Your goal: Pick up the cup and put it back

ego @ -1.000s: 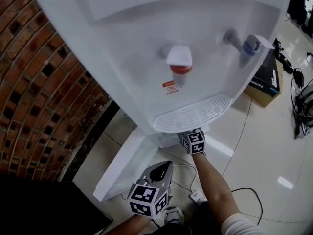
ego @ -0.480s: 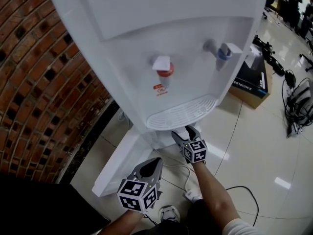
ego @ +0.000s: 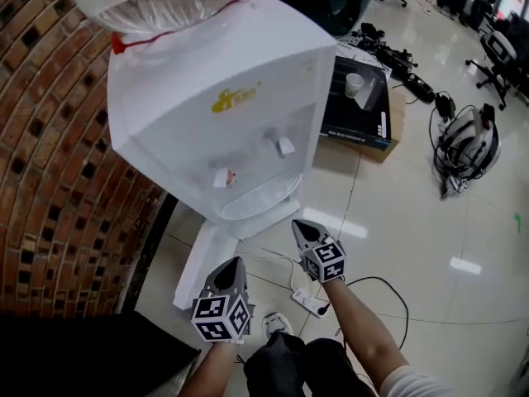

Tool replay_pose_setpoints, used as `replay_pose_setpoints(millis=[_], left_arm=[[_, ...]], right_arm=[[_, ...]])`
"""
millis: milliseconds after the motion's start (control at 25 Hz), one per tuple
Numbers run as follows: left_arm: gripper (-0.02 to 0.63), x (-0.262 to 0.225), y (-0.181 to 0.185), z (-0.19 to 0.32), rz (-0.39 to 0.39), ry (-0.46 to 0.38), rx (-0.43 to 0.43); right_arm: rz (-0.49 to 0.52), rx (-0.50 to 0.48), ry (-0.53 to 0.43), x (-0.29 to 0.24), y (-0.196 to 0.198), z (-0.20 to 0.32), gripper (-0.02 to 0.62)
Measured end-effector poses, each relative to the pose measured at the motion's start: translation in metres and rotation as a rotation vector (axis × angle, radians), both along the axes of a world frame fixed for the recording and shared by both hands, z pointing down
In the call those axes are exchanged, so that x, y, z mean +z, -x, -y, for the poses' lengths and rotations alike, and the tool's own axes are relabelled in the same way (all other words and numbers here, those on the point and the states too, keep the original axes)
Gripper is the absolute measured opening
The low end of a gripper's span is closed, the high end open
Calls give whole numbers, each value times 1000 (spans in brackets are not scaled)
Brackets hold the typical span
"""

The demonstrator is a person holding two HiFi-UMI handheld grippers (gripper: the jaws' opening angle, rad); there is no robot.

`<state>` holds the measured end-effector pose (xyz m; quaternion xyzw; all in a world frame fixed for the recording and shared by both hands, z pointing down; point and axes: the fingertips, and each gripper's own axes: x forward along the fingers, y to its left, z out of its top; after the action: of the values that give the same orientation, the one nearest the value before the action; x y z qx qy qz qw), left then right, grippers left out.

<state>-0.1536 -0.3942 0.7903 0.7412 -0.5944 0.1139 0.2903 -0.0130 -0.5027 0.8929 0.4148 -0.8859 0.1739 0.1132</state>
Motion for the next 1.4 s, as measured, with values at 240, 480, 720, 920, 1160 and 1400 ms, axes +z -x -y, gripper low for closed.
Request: replay_pose_setpoints(millis=[240, 480, 720, 920, 1160, 1400], left_arm=[[0, -107, -35, -52, -45, 45, -47], [0, -228, -58, -121, -33, 63, -60], [0, -332, -74, -154, -39, 5, -92], [0, -386, -84, -196, -24, -44, -136], [0, -422, -98, -252, -29, -70, -149], [0, -434, -105, -293, -44, -78, -139]], right_arm=[[-4, -76, -20, -162, -23, -59, 12], [-38, -96, -7, -308, -51, -126, 12], [-19, -57, 11, -412, -101, -186, 12], [-63, -19, 67, -453, -135, -248, 12], [-94, -59, 81, -491, -161, -310, 12], [-104, -50, 106, -504, -178, -366, 12]])
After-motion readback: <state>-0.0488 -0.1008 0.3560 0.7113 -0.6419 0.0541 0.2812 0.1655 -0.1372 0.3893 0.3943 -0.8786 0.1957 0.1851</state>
